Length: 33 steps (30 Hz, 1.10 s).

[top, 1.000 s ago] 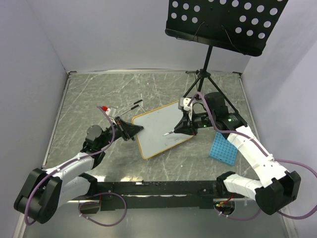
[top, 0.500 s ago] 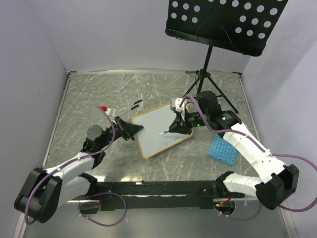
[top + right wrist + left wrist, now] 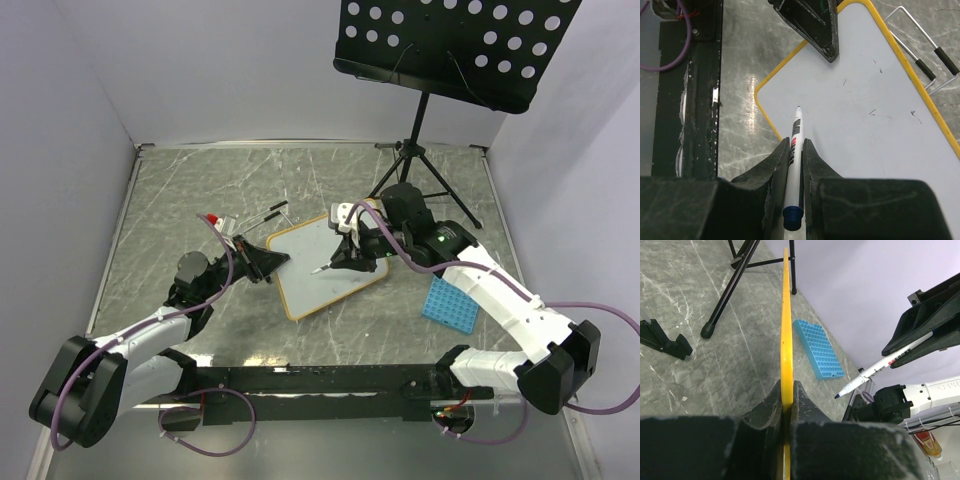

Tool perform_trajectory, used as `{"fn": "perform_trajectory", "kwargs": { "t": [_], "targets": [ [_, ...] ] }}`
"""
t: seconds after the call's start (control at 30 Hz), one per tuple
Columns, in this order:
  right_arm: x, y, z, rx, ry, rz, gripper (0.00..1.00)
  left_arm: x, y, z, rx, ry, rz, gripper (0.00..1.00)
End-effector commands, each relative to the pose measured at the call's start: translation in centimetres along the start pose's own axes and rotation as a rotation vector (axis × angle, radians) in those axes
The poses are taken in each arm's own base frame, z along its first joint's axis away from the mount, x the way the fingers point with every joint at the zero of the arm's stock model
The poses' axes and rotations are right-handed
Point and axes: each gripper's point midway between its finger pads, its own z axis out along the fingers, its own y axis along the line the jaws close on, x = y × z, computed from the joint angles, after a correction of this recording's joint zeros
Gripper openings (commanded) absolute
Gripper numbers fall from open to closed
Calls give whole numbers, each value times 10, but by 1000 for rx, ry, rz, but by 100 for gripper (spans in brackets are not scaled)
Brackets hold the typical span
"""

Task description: Write a sentence on the whiteboard

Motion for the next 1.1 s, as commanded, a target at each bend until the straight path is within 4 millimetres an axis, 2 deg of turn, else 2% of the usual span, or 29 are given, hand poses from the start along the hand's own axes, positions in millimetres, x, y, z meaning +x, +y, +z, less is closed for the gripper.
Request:
{"fn": "perform_trajectory", "kwargs": {
  "t": [0.0,1.07],
  "targets": [
    [-25,-9,-3,38,-28,-74,0,-33,-30,6,107,-110,56,1],
    [-22,-2,4,20,-41,-46,0,-30,-27,2,94,-121,40,1]
  ]
}}
